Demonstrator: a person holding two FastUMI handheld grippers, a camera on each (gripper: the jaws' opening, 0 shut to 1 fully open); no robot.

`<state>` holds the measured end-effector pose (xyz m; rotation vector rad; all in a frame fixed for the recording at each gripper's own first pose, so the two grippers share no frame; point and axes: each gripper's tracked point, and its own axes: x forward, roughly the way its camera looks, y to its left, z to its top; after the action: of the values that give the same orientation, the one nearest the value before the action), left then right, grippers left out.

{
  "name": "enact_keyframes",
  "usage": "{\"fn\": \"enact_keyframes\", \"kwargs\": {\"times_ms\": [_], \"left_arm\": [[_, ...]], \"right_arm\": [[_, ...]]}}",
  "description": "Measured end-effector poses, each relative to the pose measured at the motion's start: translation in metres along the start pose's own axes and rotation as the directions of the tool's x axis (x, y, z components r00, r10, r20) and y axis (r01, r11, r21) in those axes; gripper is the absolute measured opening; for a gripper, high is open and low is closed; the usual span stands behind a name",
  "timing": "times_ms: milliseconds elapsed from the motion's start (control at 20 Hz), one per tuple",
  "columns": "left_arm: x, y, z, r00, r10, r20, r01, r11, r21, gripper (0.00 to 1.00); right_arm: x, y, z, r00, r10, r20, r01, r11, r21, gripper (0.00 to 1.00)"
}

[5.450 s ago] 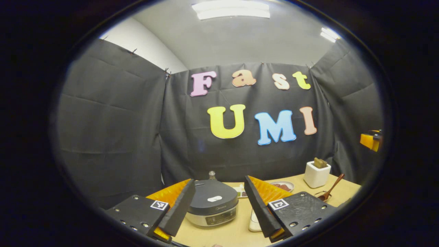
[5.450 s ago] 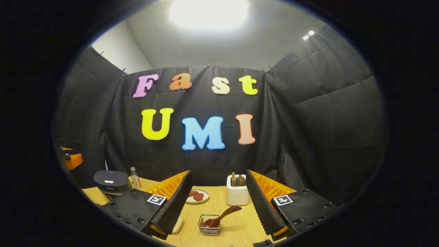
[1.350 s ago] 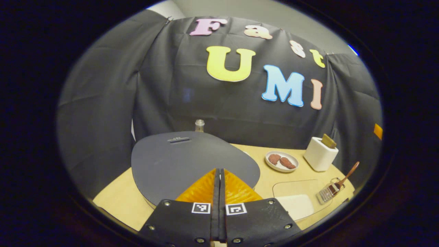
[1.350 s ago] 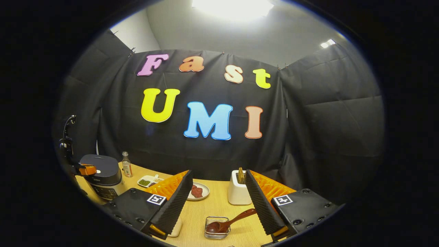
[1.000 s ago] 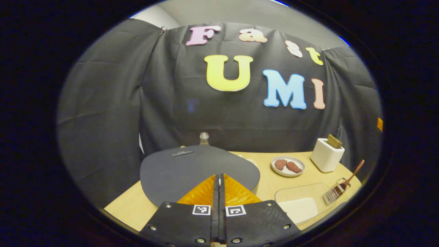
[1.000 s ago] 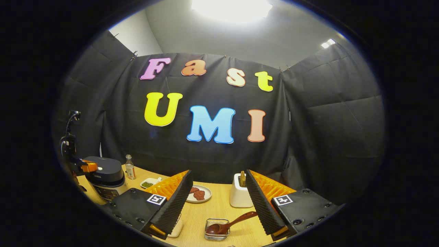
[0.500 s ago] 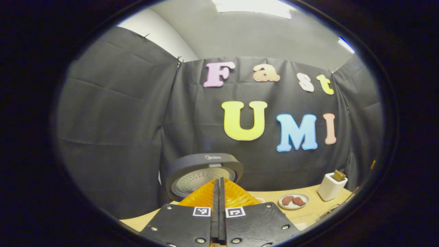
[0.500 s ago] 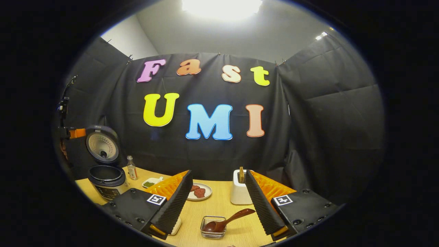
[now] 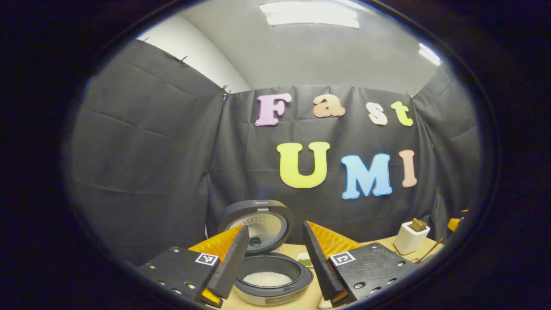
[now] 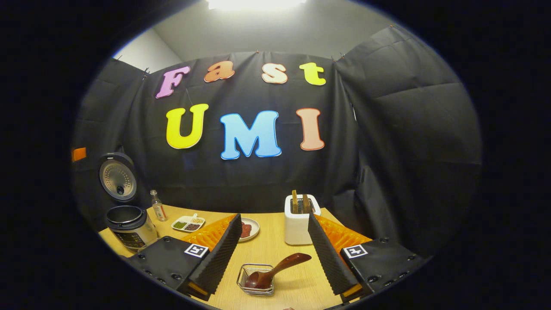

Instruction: Close the left gripper, press the button to open the rice cooker; take a wooden spoon from the chopstick holder with the right hand, scoop a spoonful of rice and pour it into the rice cooker, then put the wooden spoon back into the chopstick holder.

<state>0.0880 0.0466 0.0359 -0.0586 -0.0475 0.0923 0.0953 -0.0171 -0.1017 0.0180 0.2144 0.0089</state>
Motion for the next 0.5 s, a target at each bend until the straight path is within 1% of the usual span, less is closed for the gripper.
{"fn": "enact_keyframes", "kwargs": {"times_ms": [150,200,400,450,500], "left_arm": [[-0.015,-0.001,0.005,1.0,0.014,0.0,-0.014,0.999,0.037,0.78],[-0.02,0.0,0.008,1.0,0.02,0.002,-0.02,0.999,0.045,0.76],[-0.035,0.005,0.013,0.999,0.047,0.005,-0.047,0.997,0.063,0.76],[-0.039,0.008,0.013,0.998,0.056,0.006,-0.056,0.996,0.072,0.76],[-0.042,0.011,0.014,0.998,0.063,0.006,-0.063,0.995,0.081,0.76]], "right_arm": [[0.017,-0.012,-0.025,0.998,-0.005,-0.067,0.008,0.999,0.05,0.97],[0.021,-0.016,-0.031,0.996,-0.008,-0.086,0.014,0.998,0.066,0.93],[0.037,-0.025,-0.062,0.984,-0.004,-0.175,0.028,0.99,0.137,0.98],[0.04,-0.028,-0.07,0.981,-0.007,-0.194,0.036,0.988,0.15,0.98],[0.044,-0.029,-0.076,0.977,-0.006,-0.213,0.042,0.986,0.163,0.92]]}}
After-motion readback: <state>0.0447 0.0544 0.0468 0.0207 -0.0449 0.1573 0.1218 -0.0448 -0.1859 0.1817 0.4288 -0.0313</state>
